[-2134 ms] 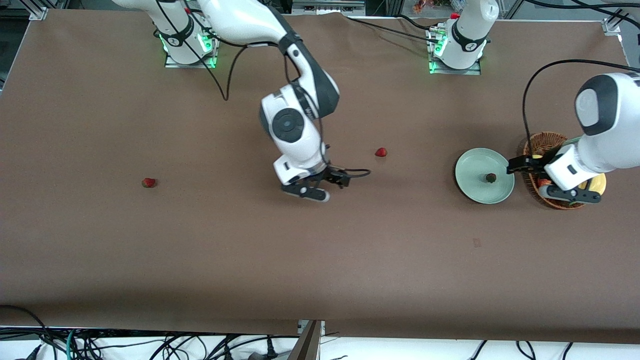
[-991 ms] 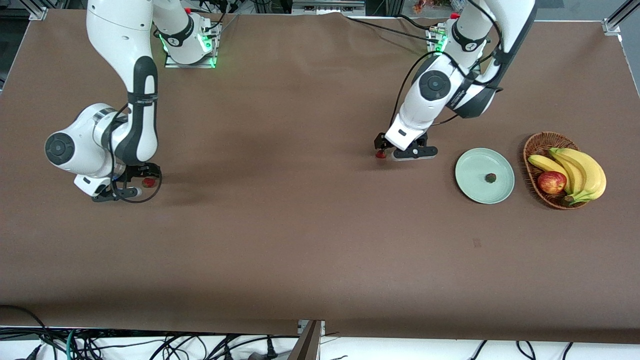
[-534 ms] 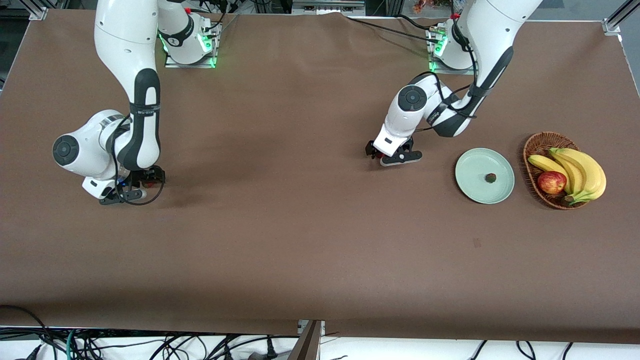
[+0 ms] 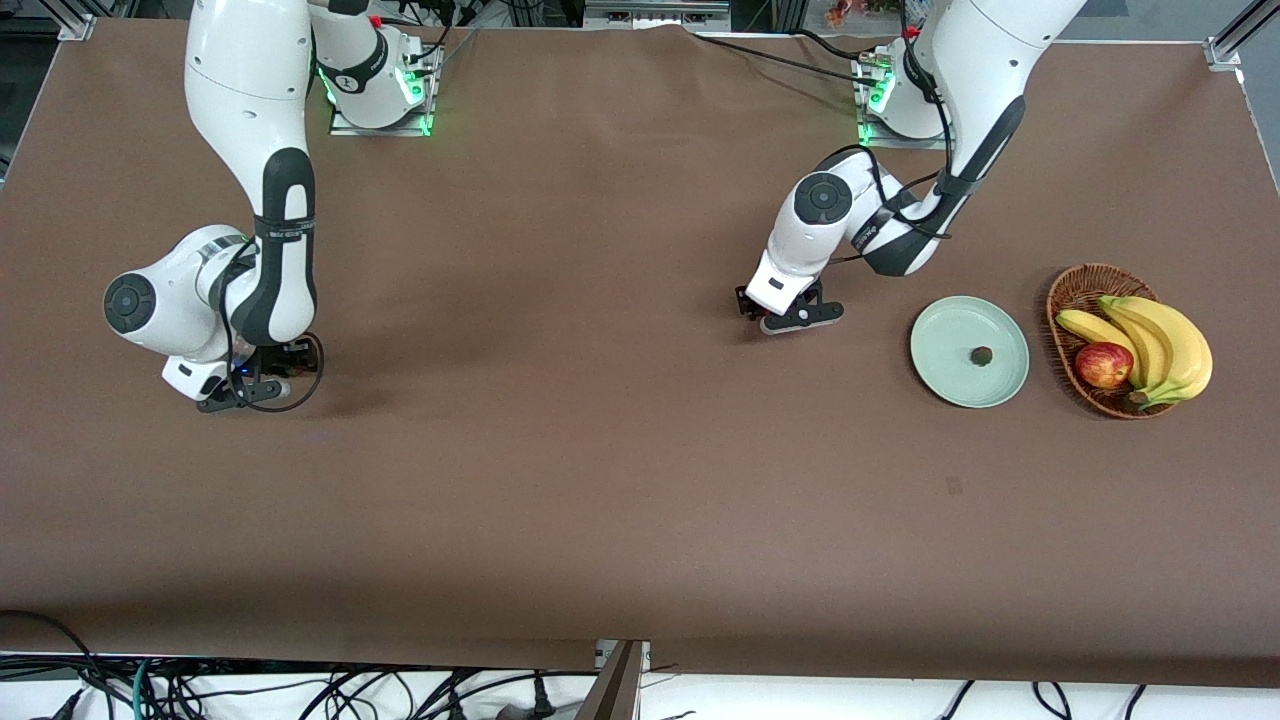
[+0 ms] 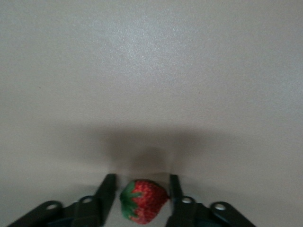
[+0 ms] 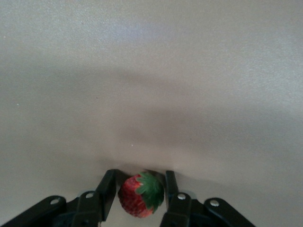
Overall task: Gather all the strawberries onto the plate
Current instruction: 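Grasp the second strawberry with the left gripper while the right gripper grasps the third, then place the strawberry on the plate while the right gripper carries the third, then release the third strawberry on the table with the right gripper, then grasp the third strawberry with the left gripper while the right gripper retracts, then place the third strawberry on the plate with the left gripper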
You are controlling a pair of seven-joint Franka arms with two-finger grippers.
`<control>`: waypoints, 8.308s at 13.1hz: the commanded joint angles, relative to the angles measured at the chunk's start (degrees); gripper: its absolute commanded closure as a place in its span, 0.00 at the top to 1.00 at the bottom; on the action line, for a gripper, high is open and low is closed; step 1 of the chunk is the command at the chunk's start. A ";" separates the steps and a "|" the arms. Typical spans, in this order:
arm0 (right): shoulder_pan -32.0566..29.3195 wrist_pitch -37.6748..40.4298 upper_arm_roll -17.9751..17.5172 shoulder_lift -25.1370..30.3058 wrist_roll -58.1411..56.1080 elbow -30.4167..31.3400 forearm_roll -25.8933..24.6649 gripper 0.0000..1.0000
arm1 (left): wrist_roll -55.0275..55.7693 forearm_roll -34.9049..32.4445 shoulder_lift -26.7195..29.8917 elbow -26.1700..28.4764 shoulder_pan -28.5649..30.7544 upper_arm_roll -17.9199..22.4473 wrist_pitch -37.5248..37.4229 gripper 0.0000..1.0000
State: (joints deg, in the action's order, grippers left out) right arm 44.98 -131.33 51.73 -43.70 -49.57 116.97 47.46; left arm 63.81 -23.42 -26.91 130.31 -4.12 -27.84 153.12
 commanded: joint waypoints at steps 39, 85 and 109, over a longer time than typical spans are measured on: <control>23.68 6.84 -15.18 -10.45 100.41 -48.94 -8.08 1.00 | -71.64 26.94 16.01 -10.25 2.97 31.36 -22.61 1.00; -40.41 39.66 -55.77 41.95 58.27 -26.62 -49.22 1.00 | 1.99 2.98 -2.64 -15.79 3.58 -6.80 -16.88 0.20; -40.15 39.57 -55.95 41.77 57.39 -26.62 -49.30 1.00 | -71.90 27.11 10.37 -14.89 5.34 30.21 -28.81 1.00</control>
State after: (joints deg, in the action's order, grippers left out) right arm 5.37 -92.58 -3.69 -1.71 8.65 91.40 -1.59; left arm -6.02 2.33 -21.85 117.53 0.96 2.18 130.27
